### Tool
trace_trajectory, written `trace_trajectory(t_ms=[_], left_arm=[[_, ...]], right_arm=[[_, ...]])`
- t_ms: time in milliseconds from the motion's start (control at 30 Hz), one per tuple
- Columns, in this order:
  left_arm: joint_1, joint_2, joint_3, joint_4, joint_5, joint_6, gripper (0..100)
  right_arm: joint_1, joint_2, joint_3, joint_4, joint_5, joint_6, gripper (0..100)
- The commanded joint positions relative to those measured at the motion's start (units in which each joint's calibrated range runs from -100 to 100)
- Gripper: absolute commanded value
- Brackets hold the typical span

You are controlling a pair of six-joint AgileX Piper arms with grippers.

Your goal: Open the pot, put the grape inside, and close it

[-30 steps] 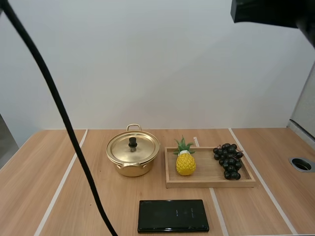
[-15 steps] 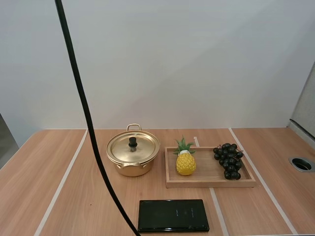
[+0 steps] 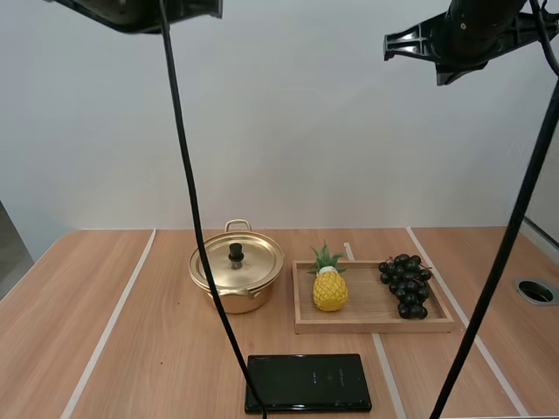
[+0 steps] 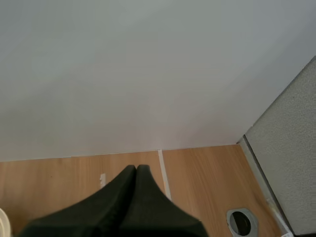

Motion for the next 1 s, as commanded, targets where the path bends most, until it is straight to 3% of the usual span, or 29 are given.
trace_trajectory(t_ms=[0,633,967], left_arm=[[-0.27,3.11,-0.46,-0.72,5.23,-0.73,0],[-0.27,17.36,0.07,-2.11,20.99,2.17,0],[-0.27,19.52,5.22,-10.21,24.90,11.09,0]], right_arm=[[-0.23,0.14,1.65,-2.10,0.00,0.32,0],[-0.23,1.34,22.71,-4.20,0.00,0.67,0],[-0.23,1.22,25.53,-4.81,0.00,0.67,0]])
